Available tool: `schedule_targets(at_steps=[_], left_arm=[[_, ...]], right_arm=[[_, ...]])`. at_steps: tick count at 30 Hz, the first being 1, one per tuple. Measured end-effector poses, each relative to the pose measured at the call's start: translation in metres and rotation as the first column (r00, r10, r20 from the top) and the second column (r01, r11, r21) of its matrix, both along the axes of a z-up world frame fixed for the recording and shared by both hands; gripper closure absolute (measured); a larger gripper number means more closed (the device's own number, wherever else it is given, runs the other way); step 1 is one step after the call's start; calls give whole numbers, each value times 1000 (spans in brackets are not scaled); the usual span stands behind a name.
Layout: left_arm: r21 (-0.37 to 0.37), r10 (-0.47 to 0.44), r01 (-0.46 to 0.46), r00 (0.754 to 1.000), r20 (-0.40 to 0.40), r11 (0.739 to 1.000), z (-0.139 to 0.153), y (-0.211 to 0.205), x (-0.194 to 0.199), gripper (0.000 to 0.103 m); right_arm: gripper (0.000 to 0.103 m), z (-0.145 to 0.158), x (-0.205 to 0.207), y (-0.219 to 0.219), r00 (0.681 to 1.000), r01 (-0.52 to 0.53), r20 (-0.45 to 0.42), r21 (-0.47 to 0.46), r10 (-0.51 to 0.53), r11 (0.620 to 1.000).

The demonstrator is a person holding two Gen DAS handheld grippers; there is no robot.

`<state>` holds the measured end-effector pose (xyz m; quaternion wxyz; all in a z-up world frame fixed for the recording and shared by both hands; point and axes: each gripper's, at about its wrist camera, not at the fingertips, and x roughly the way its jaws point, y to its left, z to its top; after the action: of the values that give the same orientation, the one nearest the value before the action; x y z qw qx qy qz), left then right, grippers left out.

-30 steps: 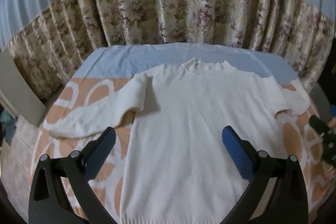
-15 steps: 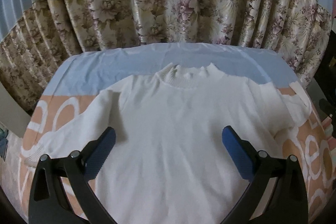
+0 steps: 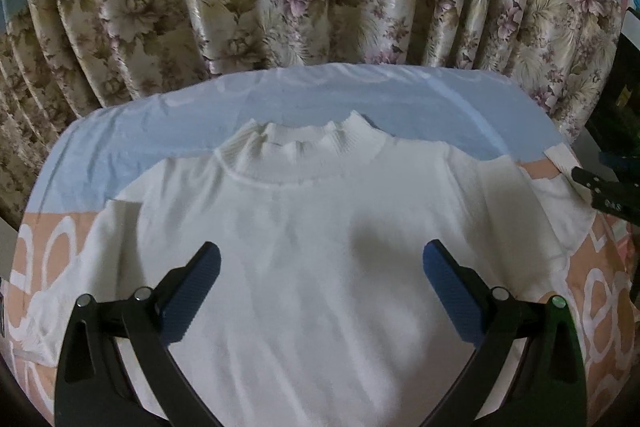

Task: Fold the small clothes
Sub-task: 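Lower the right gripper onto the sweater sleeve cuff and close on it, then lift the sleeve with the right gripper and fold it across the sweater body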

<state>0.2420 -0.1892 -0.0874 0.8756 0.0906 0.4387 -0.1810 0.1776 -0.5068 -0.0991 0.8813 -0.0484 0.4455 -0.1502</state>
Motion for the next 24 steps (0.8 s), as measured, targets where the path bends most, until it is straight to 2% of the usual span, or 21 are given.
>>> schedule_targets(at_steps=[6,9,11,15,16,17,21,24], left_arm=[[4,20,-20,1000,-10,1000,-6,-2,10,2],[14,20,-20,1000,3,1000,-7,-4,12,2],[35,18,-19,1000,20,999,-7,-7,13,2],[66,12,-14,999,33,998,-7,-8,10,2],[75,15,-18,999,39,997,-7,-7,10,2],[88,17,-21,999,47,996,-7,-6,9,2],[110,18,-24,998,56,994,-5,2,6,2],[108,30,-36,998,63,993,1,16,4,2]], right_arm=[[31,-24,20,-39,998,25,-63,49,-22,998],[46,-31,23,-44,995,24,-95,64,-18,998],[65,-36,22,-48,993,31,-113,94,-20,995],[72,-38,17,-52,992,50,-121,145,-33,988],[88,-39,16,-52,992,53,-122,150,-34,987],[94,-38,15,-51,992,55,-119,146,-37,988],[95,-22,6,-42,998,48,-49,140,-42,989],[95,9,-8,-25,996,37,75,130,-47,991]])
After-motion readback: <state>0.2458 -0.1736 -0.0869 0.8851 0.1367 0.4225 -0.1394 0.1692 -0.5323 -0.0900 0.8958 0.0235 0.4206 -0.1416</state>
